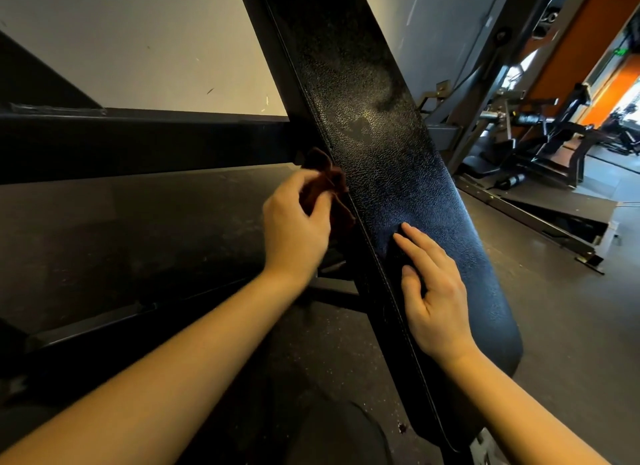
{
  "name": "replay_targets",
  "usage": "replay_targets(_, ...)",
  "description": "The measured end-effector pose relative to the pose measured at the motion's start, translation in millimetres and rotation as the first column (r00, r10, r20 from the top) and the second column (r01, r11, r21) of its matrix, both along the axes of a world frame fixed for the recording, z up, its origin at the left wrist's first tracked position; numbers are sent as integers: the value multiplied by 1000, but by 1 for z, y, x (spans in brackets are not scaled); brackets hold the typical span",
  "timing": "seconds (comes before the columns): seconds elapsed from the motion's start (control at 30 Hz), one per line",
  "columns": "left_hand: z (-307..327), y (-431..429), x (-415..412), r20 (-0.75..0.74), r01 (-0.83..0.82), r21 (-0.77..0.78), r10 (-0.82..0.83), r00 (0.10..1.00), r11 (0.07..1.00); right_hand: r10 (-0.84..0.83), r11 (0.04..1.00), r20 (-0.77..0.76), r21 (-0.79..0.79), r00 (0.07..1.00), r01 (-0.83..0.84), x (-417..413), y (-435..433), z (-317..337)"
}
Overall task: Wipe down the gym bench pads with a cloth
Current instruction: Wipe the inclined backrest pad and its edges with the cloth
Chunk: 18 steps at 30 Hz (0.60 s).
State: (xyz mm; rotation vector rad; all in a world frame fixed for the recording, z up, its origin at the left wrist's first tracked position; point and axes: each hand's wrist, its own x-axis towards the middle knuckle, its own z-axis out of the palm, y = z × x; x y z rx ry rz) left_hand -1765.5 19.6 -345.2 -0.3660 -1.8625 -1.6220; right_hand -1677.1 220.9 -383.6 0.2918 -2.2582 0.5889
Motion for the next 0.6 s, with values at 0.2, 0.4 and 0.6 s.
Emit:
replay_targets(0.2,-76,12,91,101,371,-240,-357,929,897,-9,1000,-7,5,1000,9,-2,1,0)
replay_targets(0.4,-36,5,40,79,127,-18,-125,989,992,-18,1000,0,17,1000,18,-1,0,0)
replay_targets(0.6,-89,36,128,147,303,-89,-289,946,949,-38,999,-4,15,999,38,1,-3,2)
